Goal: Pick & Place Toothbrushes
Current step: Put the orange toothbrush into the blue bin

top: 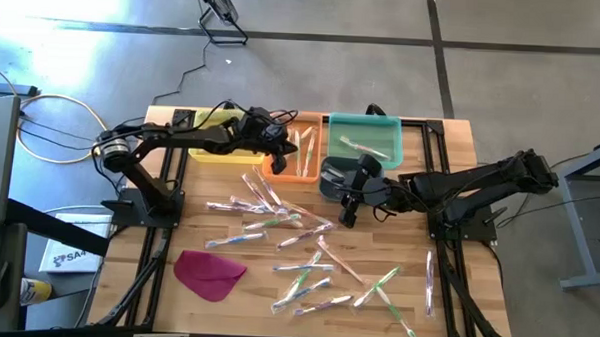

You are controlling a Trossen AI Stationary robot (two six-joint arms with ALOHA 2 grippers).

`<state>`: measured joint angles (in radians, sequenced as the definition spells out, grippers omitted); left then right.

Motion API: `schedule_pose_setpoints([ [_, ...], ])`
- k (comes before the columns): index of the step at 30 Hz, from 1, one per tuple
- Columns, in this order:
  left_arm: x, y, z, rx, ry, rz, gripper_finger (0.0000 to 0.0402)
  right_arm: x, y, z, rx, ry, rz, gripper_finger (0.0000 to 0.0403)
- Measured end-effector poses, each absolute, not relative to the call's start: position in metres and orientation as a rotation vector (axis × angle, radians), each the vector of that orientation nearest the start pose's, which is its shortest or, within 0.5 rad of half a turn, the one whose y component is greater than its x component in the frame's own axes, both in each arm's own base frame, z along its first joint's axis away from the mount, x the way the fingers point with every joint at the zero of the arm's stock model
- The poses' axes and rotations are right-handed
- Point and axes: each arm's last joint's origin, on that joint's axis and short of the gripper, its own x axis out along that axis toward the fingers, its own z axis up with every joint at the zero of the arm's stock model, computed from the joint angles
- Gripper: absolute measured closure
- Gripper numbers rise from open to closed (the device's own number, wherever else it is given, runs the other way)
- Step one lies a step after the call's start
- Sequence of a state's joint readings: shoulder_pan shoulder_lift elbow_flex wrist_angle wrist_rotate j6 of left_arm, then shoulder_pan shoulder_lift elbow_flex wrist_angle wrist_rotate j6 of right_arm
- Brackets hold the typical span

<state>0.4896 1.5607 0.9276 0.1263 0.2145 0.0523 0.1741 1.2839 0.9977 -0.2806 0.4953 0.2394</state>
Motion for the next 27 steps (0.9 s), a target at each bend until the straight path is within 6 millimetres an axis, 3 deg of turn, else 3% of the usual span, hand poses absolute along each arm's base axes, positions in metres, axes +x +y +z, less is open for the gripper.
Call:
schedule_pose_setpoints([
  [5, 0.294, 0.137, 0.239, -0.069, 0.480, 0.214, 0.0393, 0.274, 0.034, 0.295, 0.045, 0.496, -0.375, 0.0275],
  [12, 0.272, 0.114, 0.260, -0.030, 0.486, 0.169, 0.0399, 0.274, 0.034, 0.295, 0.045, 0.496, -0.375, 0.0275],
  [27, 0.203, 0.079, 0.258, -0.018, 0.369, 0.153, 0.0401, 0.275, 0.033, 0.296, 0.017, 0.489, -0.371, 0.0275],
])
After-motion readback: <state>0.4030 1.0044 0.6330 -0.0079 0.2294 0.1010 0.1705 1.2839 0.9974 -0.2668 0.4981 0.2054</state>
